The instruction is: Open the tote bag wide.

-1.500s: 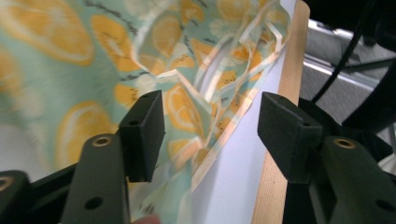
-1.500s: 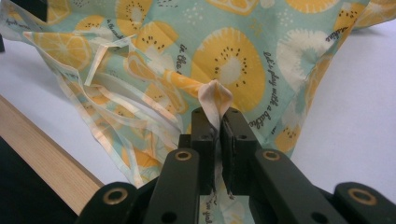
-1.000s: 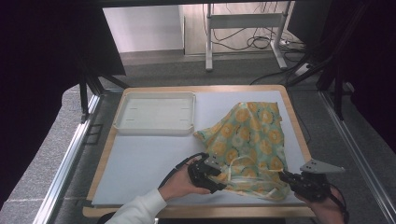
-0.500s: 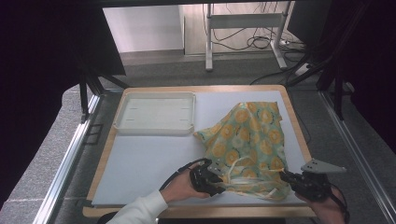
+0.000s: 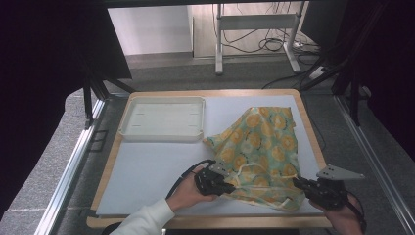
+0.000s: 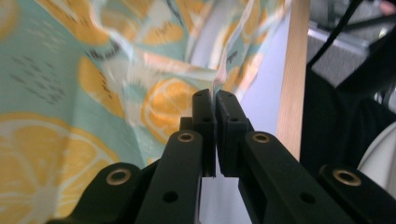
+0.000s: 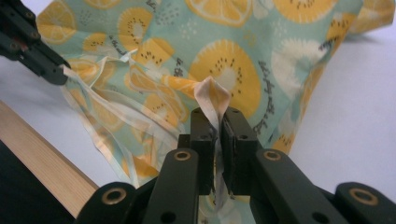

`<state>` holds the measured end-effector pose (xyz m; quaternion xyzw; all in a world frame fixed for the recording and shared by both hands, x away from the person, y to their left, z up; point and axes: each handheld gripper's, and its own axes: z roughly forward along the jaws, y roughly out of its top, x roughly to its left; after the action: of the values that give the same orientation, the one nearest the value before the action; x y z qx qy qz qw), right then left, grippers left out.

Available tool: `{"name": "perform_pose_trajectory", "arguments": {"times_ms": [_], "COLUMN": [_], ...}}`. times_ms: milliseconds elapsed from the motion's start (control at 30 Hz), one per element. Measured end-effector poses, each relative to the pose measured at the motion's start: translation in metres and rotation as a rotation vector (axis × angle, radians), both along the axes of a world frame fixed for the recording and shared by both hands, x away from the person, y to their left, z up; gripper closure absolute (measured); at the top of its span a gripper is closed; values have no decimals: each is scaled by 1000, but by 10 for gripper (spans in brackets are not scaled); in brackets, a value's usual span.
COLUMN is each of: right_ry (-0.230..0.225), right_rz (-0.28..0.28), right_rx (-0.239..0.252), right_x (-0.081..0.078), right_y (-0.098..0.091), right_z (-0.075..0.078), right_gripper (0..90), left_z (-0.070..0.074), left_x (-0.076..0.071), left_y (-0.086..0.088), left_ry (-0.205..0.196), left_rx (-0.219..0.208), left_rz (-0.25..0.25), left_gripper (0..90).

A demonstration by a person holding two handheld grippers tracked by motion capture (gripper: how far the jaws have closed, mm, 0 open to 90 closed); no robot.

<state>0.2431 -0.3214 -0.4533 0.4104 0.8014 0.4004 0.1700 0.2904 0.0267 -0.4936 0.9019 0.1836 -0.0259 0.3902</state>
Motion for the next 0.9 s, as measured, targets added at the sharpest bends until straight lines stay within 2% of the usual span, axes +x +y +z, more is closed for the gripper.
{"name": "perform_pose_trajectory", "arguments": {"times_ms": [67, 100, 267, 300, 333, 400, 433, 533, 633, 900], "right_ry": [-10, -16, -40, -40, -47, -61, -68, -80, -108, -130], "right_rz": [10, 14, 28, 28, 34, 40, 42, 43, 41, 46], "right_rx": [2, 3, 4, 4, 0, 1, 1, 3, 15, 32], "right_x": [1, 1, 6, 6, 9, 13, 15, 19, 29, 45], "right_y": [2, 3, 9, 9, 11, 13, 14, 15, 17, 23], "right_z": [4, 7, 15, 15, 19, 23, 26, 31, 41, 52], "right_gripper": [831, 831, 832, 832, 833, 834, 835, 836, 840, 852], "left_z": [3, 9, 18, 19, 23, 25, 30, 36, 48, 70], "left_x": [0, 0, 2, 3, 6, 8, 11, 15, 20, 29], "left_y": [2, 5, 11, 13, 17, 19, 24, 28, 31, 32], "left_ry": [-9, -21, -23, -15, -22, -25, -28, -45, -68, -125], "left_rx": [-9, -32, -63, -82, -93, -100, -119, -117, -138, -160], "left_rz": [4, 18, 46, 59, 80, 92, 111, 117, 141, 175], "left_gripper": [883, 884, 887, 887, 888, 890, 891, 892, 893, 895]}}
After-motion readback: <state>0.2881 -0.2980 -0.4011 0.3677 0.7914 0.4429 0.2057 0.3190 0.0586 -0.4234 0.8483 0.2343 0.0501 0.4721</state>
